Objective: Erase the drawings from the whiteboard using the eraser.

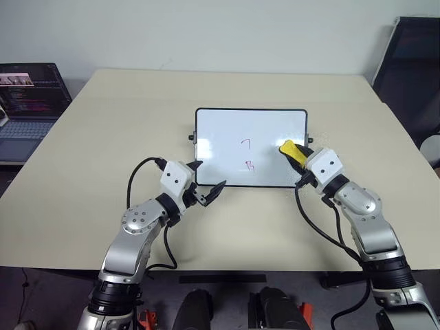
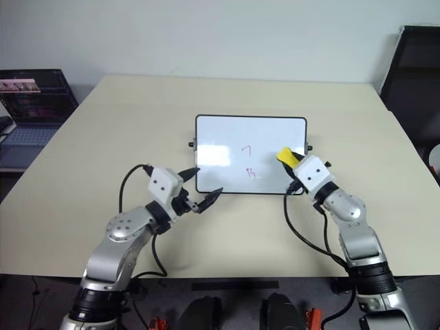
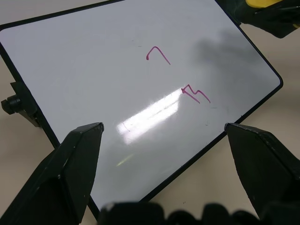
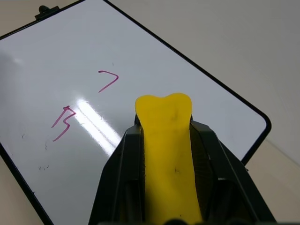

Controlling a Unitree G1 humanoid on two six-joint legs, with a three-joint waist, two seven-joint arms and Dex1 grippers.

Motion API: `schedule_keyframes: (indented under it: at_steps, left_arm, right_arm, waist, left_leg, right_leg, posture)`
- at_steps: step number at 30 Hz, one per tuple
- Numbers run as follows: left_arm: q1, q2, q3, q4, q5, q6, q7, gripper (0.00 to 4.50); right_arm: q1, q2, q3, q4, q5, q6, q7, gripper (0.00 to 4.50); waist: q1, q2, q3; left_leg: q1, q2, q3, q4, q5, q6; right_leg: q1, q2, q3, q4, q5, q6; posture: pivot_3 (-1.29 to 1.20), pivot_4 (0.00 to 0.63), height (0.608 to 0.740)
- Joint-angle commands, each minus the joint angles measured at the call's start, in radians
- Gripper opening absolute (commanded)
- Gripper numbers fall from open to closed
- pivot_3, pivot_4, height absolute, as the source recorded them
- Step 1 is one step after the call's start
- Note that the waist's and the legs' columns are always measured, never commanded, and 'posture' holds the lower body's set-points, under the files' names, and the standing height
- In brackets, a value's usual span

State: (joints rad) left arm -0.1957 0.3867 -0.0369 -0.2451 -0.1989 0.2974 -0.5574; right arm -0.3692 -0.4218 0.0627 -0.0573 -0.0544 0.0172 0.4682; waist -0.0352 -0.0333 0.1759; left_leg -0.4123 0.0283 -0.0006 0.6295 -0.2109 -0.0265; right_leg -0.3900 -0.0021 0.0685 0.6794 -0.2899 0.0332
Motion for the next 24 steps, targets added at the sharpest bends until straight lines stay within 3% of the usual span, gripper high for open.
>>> schedule_keyframes:
  at_steps: [1,9,24]
  left_arm:
    - [-0.014,-0.006,0.0,-0.038,-0.001,-0.014,0.01,4.5]
    - [-0.031,-0.021,-0.016,-0.018,0.011,-0.042,0.006,4.5]
    - [-0.055,-0.022,-0.02,-0.002,0.016,-0.05,0.009,4.5]
  right_arm:
    - [-0.089,0.036,0.005,-0.016,0.03,0.048,-0.001,0.96]
    - [-0.239,0.126,0.023,0.038,0.036,0.159,-0.011,0.96]
    - [-0.459,0.136,0.115,0.472,-0.082,-0.004,-0.038,0.96]
  waist:
    - [-0.001,0.0,0.0]
    - [0.003,0.0,0.0]
    - [0.002,0.0,0.0]
  left_leg:
    - [0.0,0.0,0.0,0.0,0.0,0.0]
    - [0.0,0.0,-0.001,0.0,0.0,0.0]
    - [-0.001,0.0,0.0,0.0,0.0,0.0]
  right_leg:
    - [0.0,0.0,0.0,0.0,0.0,0.0]
    - [0.0,0.0,-0.001,0.0,0.0,0.0]
    - [0.0,0.0,-0.001,0.0,0.0,0.0]
  posture:
    - [0.0,0.15,0.74]
    - [0.0,0.15,0.74]
    - [0.0,0.15,0.74]
